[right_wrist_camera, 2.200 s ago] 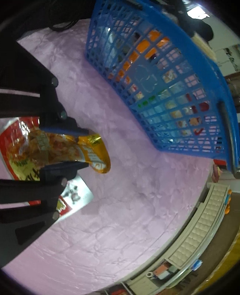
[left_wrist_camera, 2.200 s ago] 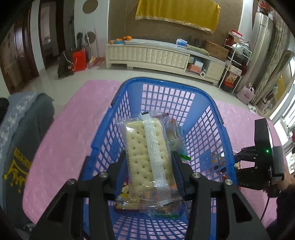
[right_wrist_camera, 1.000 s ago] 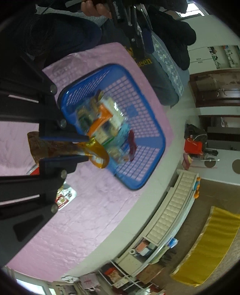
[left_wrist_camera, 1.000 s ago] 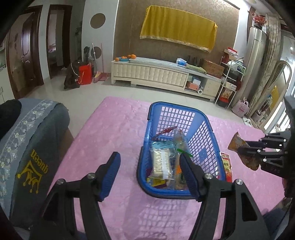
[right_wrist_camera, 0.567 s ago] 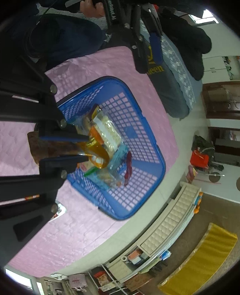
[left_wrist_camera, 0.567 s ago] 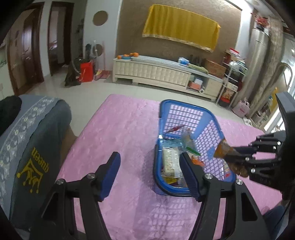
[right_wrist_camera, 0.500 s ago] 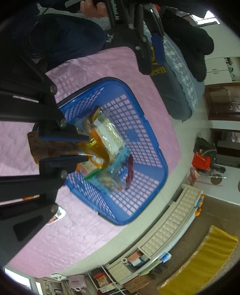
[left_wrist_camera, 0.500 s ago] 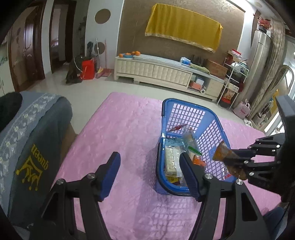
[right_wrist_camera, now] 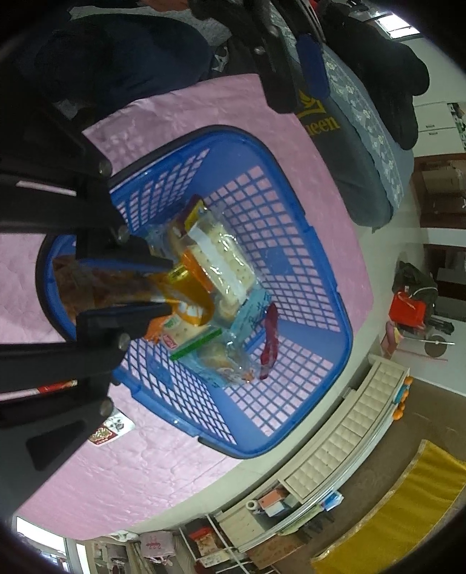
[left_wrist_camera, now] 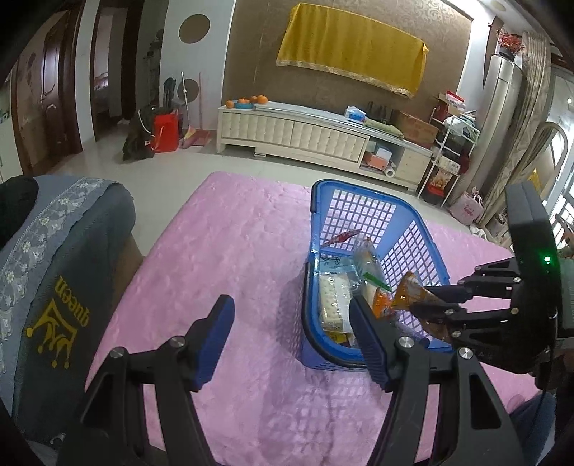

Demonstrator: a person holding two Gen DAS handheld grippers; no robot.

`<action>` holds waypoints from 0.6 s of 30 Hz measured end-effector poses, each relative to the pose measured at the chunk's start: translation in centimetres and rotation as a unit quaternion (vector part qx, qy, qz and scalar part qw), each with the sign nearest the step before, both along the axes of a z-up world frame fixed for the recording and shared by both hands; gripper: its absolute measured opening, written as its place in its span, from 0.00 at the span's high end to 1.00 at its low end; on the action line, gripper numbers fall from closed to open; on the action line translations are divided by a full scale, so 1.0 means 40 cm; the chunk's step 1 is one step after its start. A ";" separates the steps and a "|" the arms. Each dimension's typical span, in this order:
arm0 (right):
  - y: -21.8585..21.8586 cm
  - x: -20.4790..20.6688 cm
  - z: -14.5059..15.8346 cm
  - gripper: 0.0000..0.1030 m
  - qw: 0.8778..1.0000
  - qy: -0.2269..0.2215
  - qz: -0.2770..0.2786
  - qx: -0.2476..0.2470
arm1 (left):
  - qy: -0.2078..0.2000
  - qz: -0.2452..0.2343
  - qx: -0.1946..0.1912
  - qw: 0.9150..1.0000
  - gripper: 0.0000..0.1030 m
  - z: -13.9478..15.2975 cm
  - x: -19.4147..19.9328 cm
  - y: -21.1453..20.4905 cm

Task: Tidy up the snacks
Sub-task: 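Carry the yellow snack pack into the basket and open the right gripper, then move the right gripper to the red beef tripe pack and grasp it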

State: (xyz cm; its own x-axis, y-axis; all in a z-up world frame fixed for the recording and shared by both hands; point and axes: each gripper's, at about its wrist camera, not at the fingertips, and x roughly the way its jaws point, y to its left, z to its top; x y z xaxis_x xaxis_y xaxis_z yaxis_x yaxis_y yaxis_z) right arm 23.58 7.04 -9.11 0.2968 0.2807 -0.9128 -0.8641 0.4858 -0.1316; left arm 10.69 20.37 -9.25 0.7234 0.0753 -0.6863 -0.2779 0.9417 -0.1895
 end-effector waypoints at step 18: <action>-0.082 0.005 0.056 0.28 0.997 -0.014 -0.051 0.050 | 0.007 -0.015 0.022 1.000 0.38 0.023 -0.011 -0.059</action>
State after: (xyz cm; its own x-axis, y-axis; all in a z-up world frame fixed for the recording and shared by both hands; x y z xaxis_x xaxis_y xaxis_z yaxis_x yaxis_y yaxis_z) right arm 23.76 3.76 -6.85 0.3538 0.3379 -0.8722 -0.8066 0.5824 -0.1016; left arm 10.26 17.99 -8.31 0.7166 0.0841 -0.6924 -0.2522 0.9568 -0.1448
